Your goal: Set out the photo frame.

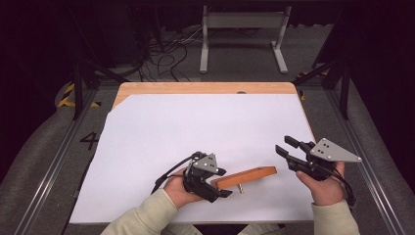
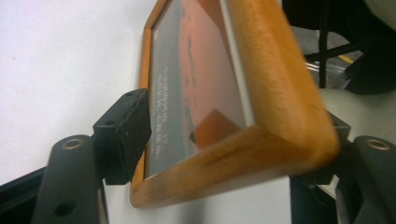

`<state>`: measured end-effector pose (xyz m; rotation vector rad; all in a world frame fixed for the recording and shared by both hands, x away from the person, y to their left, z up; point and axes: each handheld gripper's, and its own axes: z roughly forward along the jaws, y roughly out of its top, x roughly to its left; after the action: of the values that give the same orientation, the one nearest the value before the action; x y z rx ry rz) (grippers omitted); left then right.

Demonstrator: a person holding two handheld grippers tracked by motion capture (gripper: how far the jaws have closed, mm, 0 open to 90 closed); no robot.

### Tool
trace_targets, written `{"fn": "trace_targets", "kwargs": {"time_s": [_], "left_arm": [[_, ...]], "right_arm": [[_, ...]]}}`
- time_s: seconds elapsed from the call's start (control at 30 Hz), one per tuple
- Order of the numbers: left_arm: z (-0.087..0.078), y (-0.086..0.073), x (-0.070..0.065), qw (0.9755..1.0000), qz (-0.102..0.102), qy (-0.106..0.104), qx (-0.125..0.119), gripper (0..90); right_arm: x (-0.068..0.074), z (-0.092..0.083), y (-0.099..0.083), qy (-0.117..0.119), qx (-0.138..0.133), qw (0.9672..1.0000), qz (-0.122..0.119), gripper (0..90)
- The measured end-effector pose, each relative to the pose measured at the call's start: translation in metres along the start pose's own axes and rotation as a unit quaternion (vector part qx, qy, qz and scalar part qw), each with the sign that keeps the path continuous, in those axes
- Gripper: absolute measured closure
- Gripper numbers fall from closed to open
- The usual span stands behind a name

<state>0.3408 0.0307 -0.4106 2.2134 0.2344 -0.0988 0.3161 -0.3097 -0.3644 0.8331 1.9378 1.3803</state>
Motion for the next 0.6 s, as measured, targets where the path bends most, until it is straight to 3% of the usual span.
{"fn": "trace_targets", "kwargs": {"time_s": [0.13, 0.27, 0.33, 0.4, 0.47, 0.6], "left_arm": [[-0.023, 0.001, -0.003, 0.9989, -0.007, 0.004, -0.046, 28.3], [-0.051, 0.000, -0.007, 0.9947, -0.008, 0.016, -0.101, 31.8], [-0.064, -0.004, -0.004, 0.9920, -0.010, 0.044, -0.118, 34.9], [-0.069, -0.010, 0.003, 0.9906, -0.022, 0.079, -0.110, 40.5], [-0.068, -0.017, 0.014, 0.9892, -0.046, 0.100, -0.097, 50.0], [-0.056, -0.028, 0.029, 0.9893, -0.087, 0.100, -0.061, 66.5]], "right_arm": [[-0.001, -0.001, 0.000, -0.001, -0.002, 1.0000, 0.003, 54.1], [-0.001, 0.000, 0.000, -0.001, 0.000, 1.0000, 0.001, 53.9], [-0.001, 0.000, -0.001, -0.002, -0.001, 1.0000, 0.002, 53.9], [-0.002, -0.001, -0.001, -0.004, 0.001, 1.0000, 0.003, 54.3], [-0.003, 0.000, -0.002, -0.006, 0.006, 1.0000, 0.004, 56.2], [-0.003, 0.000, -0.005, -0.011, 0.028, 0.9995, 0.002, 65.8]]}}
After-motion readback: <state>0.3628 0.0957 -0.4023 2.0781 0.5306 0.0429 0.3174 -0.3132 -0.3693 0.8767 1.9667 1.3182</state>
